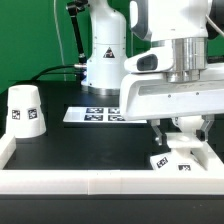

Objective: Assemble lamp

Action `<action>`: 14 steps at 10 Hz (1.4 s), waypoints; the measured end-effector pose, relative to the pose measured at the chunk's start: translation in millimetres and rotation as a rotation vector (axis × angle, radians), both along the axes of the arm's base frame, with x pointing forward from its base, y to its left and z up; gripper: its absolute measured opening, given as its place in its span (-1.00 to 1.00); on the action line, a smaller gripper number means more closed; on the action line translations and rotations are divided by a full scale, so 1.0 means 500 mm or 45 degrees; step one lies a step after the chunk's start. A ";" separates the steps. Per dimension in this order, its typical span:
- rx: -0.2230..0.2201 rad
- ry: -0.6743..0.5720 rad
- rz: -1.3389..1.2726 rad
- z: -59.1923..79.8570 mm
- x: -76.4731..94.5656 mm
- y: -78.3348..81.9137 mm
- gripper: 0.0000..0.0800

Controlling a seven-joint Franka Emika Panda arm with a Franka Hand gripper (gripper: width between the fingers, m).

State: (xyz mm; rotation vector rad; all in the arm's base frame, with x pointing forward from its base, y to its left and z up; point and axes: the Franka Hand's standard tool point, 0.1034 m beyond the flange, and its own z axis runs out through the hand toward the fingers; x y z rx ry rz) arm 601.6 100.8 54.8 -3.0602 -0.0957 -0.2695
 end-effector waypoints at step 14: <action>-0.037 0.042 0.261 0.087 -0.293 0.121 0.75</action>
Offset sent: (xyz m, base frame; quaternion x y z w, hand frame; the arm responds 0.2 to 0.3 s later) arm -0.0221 0.0062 0.0077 0.0097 -0.0052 -0.0209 0.9997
